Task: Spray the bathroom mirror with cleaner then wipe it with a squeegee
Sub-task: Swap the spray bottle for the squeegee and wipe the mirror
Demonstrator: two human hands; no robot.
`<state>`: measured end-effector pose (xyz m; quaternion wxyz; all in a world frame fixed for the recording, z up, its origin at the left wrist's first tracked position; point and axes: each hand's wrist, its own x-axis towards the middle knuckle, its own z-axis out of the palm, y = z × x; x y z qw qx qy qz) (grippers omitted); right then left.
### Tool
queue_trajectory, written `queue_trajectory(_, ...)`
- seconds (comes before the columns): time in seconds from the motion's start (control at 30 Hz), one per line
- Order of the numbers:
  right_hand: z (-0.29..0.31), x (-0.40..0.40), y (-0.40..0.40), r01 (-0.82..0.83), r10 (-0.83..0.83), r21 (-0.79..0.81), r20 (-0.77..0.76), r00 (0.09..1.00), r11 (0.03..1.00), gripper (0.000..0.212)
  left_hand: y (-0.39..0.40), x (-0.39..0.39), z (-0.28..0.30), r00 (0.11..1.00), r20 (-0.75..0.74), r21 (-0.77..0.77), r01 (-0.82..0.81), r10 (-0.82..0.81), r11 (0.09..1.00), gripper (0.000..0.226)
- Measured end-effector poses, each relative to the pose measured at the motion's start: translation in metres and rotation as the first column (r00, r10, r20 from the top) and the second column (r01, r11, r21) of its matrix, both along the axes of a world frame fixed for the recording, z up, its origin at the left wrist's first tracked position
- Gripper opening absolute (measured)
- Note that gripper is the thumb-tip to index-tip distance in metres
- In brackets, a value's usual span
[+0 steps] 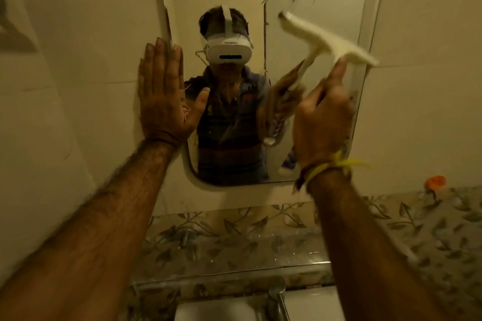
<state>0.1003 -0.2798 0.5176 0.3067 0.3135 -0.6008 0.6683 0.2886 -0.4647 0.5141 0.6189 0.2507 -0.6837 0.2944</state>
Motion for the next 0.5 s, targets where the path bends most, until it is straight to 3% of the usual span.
queue_trajectory(0.13, -0.056, 0.059, 0.001, -0.228, 0.234, 0.132, -0.036, 0.971, 0.965, 0.057, 0.001, 0.0, -0.001, 1.0, 0.022, -0.013, 0.002, -0.002, 1.0, 0.08)
queue_trajectory(0.2, -0.037, 0.058, -0.008, -0.203, 0.206, 0.068, -0.039, 0.978, 0.977, 0.054, 0.001, 0.001, 0.0, 1.0, 0.023, 0.006, 0.009, -0.009, 1.0, 0.08)
queue_trajectory(0.33, 0.021, 0.037, -0.021, -0.1, 0.113, -0.12, 0.112, 0.987, 0.988, 0.049, 0.003, 0.001, 0.0, 1.0, 0.015, 0.012, 0.021, -0.021, 1.0, 0.08)
queue_trajectory(0.5, -0.036, 0.077, -0.017, -0.217, 0.214, 0.025, 0.07, 0.974, 0.976, 0.052, -0.001, 0.001, -0.001, 1.0, 0.016, 0.015, 0.003, -0.004, 1.0, 0.078)
